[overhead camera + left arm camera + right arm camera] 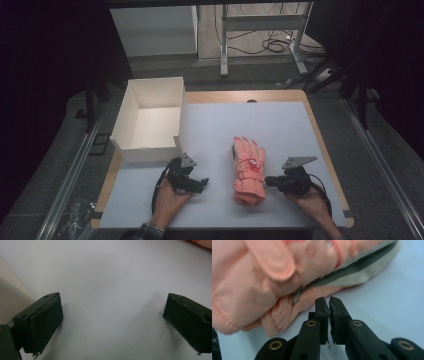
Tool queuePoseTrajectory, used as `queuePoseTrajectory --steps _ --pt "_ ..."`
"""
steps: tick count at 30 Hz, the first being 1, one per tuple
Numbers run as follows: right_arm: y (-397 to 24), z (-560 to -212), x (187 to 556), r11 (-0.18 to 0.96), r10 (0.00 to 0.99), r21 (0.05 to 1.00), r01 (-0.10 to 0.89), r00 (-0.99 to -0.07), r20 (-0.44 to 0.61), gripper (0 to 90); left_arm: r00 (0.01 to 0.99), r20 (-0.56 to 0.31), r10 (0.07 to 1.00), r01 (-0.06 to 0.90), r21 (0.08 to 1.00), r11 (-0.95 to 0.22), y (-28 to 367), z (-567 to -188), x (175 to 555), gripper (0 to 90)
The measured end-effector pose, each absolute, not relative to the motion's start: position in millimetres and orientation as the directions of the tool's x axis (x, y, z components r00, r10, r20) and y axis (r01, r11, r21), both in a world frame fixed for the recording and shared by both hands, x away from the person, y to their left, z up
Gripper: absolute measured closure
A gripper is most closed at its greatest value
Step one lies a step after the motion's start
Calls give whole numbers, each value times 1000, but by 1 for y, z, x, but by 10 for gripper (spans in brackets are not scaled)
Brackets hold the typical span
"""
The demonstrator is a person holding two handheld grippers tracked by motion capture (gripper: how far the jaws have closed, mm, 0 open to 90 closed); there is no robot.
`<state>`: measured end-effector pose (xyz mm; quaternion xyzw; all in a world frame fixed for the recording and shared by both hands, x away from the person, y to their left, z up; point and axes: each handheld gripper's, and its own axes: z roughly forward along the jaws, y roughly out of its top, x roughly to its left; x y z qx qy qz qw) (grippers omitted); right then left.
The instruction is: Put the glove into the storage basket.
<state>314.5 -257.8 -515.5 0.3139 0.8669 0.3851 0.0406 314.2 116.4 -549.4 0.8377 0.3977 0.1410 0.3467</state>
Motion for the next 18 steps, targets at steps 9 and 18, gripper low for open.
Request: queuePoseTrajectory --steps 9,18 --pt "-249 -527 310 510 559 695 507 -809 180 838 644 -40 764 569 693 -443 116 -549 314 28" --pt "-235 -529 311 506 544 705 497 -818 185 813 644 -40 764 568 693 -443 116 -549 314 28"
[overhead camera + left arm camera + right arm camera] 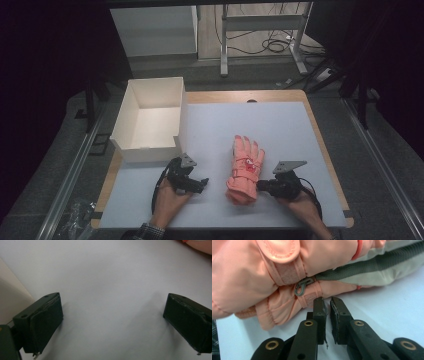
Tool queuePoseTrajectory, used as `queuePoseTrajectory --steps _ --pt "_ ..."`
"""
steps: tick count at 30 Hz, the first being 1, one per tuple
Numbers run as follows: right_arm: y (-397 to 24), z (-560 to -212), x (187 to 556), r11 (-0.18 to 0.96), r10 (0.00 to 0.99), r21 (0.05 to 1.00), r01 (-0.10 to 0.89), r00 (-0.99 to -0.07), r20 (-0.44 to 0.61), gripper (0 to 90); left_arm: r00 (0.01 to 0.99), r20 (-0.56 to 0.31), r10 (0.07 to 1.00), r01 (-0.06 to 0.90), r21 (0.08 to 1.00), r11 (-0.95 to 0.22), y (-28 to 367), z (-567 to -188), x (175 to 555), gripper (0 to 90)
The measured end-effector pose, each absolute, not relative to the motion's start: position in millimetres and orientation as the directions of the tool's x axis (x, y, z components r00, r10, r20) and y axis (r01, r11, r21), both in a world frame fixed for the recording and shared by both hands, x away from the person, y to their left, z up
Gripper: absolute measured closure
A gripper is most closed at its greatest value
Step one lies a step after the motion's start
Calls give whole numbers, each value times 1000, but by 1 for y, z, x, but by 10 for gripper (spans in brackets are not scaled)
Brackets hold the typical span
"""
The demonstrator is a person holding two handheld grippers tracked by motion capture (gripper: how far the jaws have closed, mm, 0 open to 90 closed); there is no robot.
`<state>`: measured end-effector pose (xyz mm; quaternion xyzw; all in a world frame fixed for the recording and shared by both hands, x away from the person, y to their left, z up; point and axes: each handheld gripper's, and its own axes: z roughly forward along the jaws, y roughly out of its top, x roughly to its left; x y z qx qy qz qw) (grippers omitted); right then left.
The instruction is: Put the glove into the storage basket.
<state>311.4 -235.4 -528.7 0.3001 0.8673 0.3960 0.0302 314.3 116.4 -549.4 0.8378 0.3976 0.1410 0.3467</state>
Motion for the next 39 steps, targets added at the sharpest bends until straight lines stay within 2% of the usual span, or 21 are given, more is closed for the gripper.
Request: queuePoseTrajectory --steps 18,39 --pt "-203 -531 320 513 530 715 474 -831 170 805 644 -40 764 569 693 -443 116 -549 314 28" --pt "-195 -533 326 496 533 722 483 -826 186 809 645 -43 763 568 695 -441 117 -549 314 36"
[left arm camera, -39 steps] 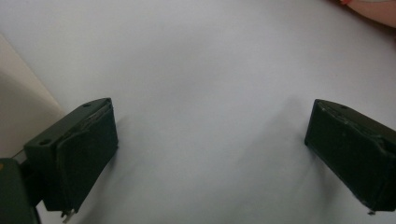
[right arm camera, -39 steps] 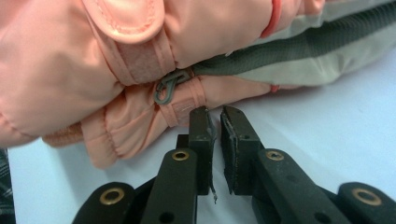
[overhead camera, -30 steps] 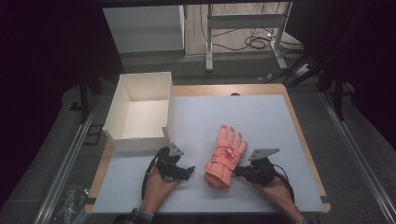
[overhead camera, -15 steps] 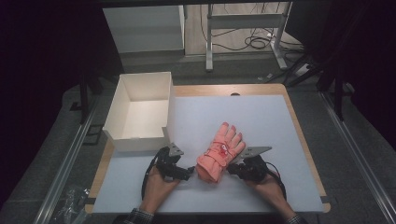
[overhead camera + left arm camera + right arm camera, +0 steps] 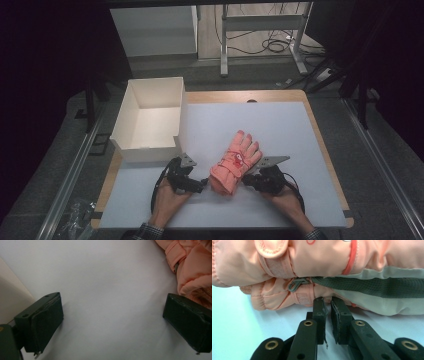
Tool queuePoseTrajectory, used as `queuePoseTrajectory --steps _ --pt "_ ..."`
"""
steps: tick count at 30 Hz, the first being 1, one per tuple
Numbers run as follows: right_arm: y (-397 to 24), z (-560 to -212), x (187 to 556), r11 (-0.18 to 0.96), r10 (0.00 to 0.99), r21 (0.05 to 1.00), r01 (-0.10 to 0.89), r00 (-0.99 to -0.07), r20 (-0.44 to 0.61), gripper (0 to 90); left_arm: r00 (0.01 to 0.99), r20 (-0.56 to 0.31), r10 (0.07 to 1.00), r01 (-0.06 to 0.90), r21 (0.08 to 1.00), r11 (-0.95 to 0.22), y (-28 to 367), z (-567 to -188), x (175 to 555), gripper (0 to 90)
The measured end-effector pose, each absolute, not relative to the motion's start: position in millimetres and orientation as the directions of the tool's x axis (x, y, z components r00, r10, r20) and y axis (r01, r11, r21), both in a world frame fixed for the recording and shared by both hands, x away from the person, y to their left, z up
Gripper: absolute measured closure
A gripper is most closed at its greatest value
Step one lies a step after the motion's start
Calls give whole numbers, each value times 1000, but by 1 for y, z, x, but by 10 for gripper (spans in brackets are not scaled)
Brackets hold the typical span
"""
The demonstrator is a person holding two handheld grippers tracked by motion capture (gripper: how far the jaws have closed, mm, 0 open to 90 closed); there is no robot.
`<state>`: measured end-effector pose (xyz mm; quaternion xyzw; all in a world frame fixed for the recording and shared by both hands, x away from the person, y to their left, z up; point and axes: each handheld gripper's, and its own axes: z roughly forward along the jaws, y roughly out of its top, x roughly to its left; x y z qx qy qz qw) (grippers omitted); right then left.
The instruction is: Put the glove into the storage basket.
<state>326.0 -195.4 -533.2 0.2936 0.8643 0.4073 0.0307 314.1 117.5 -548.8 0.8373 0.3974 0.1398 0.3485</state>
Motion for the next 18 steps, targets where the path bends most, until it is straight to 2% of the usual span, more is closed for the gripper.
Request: queuePoseTrajectory --steps 13,18 --pt "-183 -535 330 492 525 728 477 -830 189 808 655 -43 754 568 687 -454 130 -549 311 29" --pt "-183 -531 326 523 529 723 452 -837 141 778 655 -41 754 566 687 -455 130 -549 311 28"
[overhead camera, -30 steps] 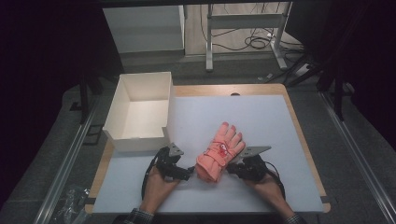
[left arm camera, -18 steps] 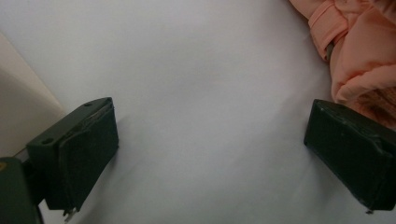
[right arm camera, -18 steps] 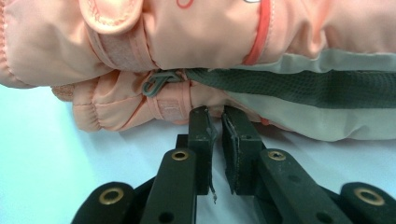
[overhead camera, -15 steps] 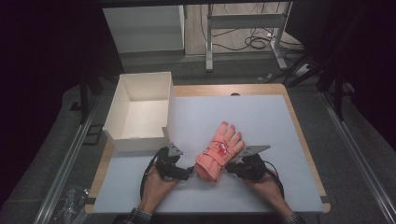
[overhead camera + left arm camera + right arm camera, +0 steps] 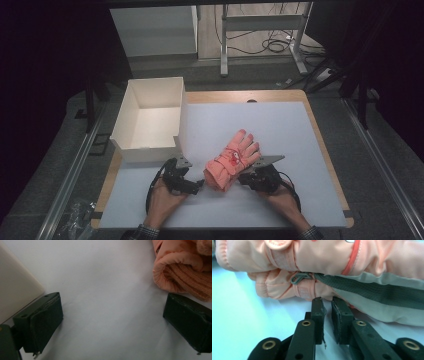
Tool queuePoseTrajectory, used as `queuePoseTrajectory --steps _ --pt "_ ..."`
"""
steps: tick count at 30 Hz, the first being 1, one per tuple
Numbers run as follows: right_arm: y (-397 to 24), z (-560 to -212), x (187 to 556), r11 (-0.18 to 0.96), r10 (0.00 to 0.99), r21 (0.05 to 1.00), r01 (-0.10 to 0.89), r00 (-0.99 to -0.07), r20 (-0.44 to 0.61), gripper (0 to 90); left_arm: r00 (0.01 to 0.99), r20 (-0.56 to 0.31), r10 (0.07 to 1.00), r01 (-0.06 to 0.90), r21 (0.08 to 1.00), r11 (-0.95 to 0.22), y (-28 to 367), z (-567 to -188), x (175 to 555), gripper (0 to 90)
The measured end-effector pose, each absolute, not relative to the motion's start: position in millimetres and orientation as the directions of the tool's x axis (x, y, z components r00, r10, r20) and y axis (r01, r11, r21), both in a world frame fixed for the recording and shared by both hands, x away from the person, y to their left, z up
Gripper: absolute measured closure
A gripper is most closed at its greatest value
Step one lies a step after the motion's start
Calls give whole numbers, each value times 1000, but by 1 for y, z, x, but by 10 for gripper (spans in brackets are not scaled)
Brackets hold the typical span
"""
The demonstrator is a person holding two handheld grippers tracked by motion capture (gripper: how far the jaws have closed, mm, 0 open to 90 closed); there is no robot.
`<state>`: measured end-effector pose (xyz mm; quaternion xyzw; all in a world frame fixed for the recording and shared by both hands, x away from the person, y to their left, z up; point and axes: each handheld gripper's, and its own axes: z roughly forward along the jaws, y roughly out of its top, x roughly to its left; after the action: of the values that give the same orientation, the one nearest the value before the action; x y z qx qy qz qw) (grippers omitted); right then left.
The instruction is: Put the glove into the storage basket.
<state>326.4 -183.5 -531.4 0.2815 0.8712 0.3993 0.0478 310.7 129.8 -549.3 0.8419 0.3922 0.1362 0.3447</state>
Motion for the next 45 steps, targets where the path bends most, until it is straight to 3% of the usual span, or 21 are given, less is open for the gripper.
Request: queuePoseTrajectory --steps 9,17,21,24,28,37,45 --pt "-221 -522 328 499 611 739 452 -789 70 627 655 -41 755 567 687 -454 130 -549 311 28" --pt "-264 -527 336 466 728 747 473 -685 -20 390 657 -58 752 570 691 -445 132 -549 311 31" --pt "-281 -528 343 442 780 744 501 -624 -43 302 667 -115 736 578 704 -414 136 -543 311 39" --pt "-286 -528 347 415 798 736 534 -602 -13 264 671 -106 734 571 705 -421 139 -532 309 34" --pt "-282 -529 346 444 802 725 527 -594 -61 189 684 -130 718 567 713 -412 146 -518 305 17" --pt "-283 -531 346 433 807 730 529 -589 -52 190 728 -180 662 557 718 -417 138 -487 308 4" --pt "-283 -531 345 433 808 729 530 -586 -54 188 786 -157 598 506 719 -476 99 -464 314 1"
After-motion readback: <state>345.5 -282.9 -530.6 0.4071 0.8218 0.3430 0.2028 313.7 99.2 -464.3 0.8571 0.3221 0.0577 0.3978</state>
